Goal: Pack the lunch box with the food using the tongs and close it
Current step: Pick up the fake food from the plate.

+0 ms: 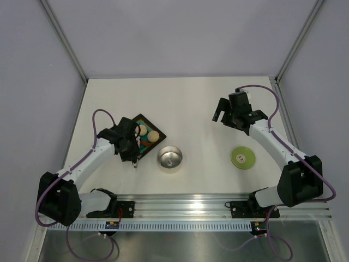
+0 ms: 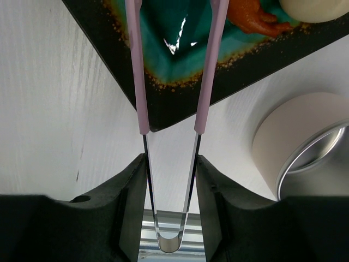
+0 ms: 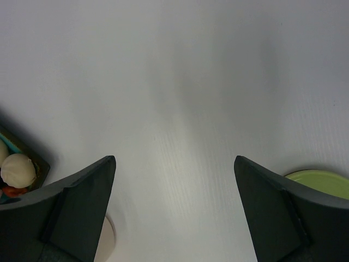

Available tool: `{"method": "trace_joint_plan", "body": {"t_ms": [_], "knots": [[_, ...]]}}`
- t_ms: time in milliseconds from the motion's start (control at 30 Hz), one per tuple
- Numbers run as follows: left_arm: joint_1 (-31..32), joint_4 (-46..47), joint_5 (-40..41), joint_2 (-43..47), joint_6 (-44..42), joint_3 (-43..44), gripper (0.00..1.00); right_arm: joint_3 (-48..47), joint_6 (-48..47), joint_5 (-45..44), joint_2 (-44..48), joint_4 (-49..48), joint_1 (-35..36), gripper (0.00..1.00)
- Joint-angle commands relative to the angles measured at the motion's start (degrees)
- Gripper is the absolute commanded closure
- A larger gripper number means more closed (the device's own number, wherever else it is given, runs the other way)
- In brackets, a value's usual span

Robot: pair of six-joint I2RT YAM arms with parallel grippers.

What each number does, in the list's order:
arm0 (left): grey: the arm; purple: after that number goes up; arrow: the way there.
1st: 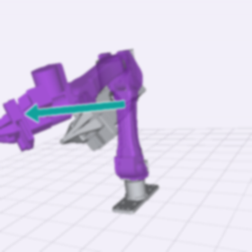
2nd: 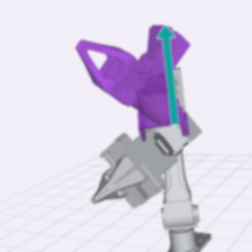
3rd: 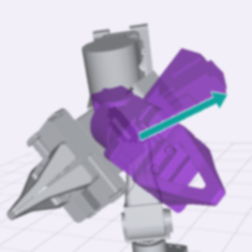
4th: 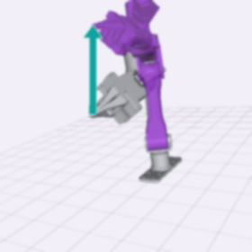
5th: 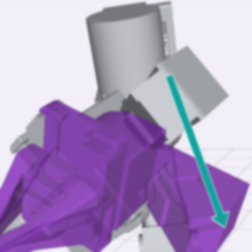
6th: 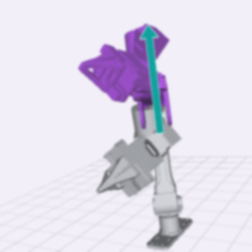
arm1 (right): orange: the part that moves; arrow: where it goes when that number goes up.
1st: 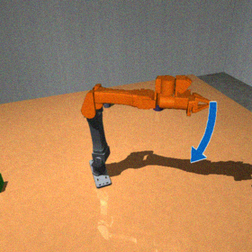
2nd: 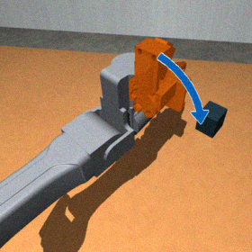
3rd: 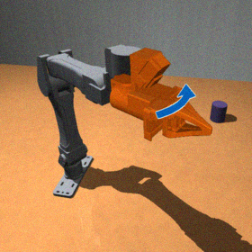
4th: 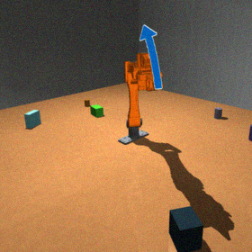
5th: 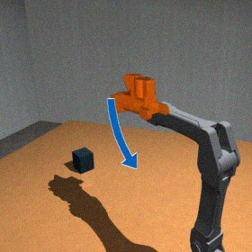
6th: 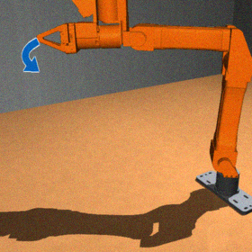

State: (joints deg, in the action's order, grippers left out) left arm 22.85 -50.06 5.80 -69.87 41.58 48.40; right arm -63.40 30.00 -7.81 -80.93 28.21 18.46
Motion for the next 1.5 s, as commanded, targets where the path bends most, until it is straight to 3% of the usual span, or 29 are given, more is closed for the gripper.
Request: {"method": "trace_joint_plan", "body": {"t_ms": [0,433,1133,1300,1467], "knots": [[-0.2,4.8,0.4,-0.2,2.5,0.6,0.59,-0.8,0.1,0.3,0.0,-1.6,0.2,0.02],[-0.2,7.3,-2.2,0.5,3.4,0.5,0.58,-0.7,0.9,1.0,-0.5,-1.9,0.2,0.03],[-0.2,9.1,3.9,-5.5,6.2,2.3,0.59,-0.4,0.8,1.6,-1.3,-2.4,0.2,0.03],[-0.2,8.4,4.8,-5.1,6.3,2.3,0.63,-0.6,0.9,1.7,-1.3,-2.4,0.2,0.03],[-0.2,7.9,5.4,-4.3,6.1,2.4,0.76,-0.5,0.9,1.7,-1.3,-2.4,0.2,0.03]]}}
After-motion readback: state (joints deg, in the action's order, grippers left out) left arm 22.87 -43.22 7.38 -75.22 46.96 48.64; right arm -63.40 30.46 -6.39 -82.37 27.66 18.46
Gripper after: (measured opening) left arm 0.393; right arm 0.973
